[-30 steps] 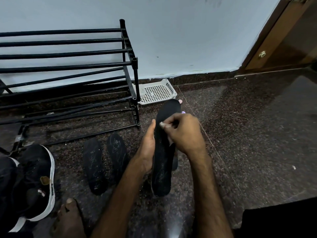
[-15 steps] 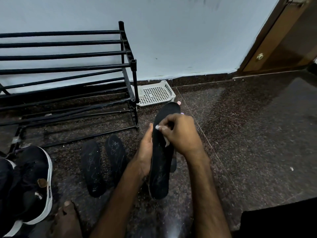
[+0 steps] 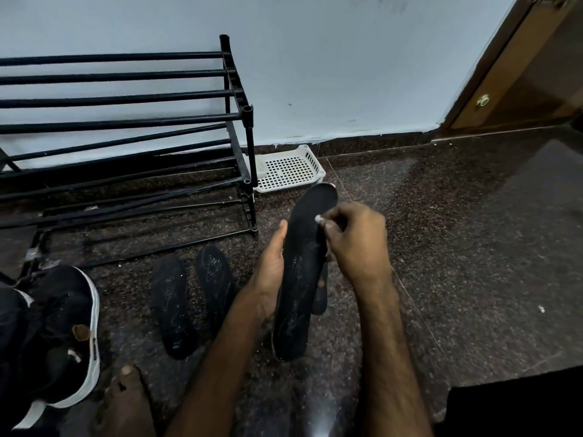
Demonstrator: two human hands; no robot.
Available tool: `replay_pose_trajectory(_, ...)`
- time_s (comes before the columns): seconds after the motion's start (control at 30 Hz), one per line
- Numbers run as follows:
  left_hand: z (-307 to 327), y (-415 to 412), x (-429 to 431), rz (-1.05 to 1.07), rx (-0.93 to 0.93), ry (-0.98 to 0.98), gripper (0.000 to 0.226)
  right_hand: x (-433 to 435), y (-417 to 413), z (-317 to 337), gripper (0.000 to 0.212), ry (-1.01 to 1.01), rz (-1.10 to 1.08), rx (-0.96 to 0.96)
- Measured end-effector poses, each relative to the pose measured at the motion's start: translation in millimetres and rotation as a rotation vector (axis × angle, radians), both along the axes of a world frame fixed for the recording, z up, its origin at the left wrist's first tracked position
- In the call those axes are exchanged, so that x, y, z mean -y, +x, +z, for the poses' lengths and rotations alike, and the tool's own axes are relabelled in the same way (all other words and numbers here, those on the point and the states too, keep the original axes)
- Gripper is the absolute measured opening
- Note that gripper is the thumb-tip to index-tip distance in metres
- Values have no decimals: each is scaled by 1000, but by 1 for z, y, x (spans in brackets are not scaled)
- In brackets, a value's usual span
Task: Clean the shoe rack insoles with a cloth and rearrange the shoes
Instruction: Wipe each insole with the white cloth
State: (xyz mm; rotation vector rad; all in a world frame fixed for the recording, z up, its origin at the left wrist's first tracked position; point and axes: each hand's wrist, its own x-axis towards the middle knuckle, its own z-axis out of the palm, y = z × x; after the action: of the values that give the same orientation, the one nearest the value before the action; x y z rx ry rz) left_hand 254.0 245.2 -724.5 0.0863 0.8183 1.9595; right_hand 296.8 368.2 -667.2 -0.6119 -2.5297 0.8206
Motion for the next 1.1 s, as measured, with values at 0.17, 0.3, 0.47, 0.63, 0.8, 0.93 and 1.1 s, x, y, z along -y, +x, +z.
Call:
replay_pose_trajectory(0.17, 1, 1, 0, 52, 85, 4, 71, 14, 2, 6, 6, -206, 268, 164)
replay_pose_trajectory(0.3, -3, 1, 2, 67, 55, -40, 72, 8, 0, -3, 5, -121, 110, 138)
replay_pose_trajectory(0.47, -1, 2, -1, 68, 117, -5, 70, 13, -5, 1, 2, -158, 181, 76)
replay_pose_trajectory(0.63, -9, 1, 0, 62, 65, -62, 72, 2, -1, -6, 4, -82, 13, 159)
replay_pose_trajectory(0.8, -7, 5, -4, 121, 98, -42, 67, 24, -3, 4, 3, -227, 278, 61)
replay_pose_trajectory(0.93, -9, 1, 2, 85, 43, -99, 75, 7, 5, -4, 7, -202, 266, 256)
replay_pose_trajectory(1.1, -12, 2, 3, -38, -57, -108, 74, -7, -8, -3, 6, -14, -79, -26)
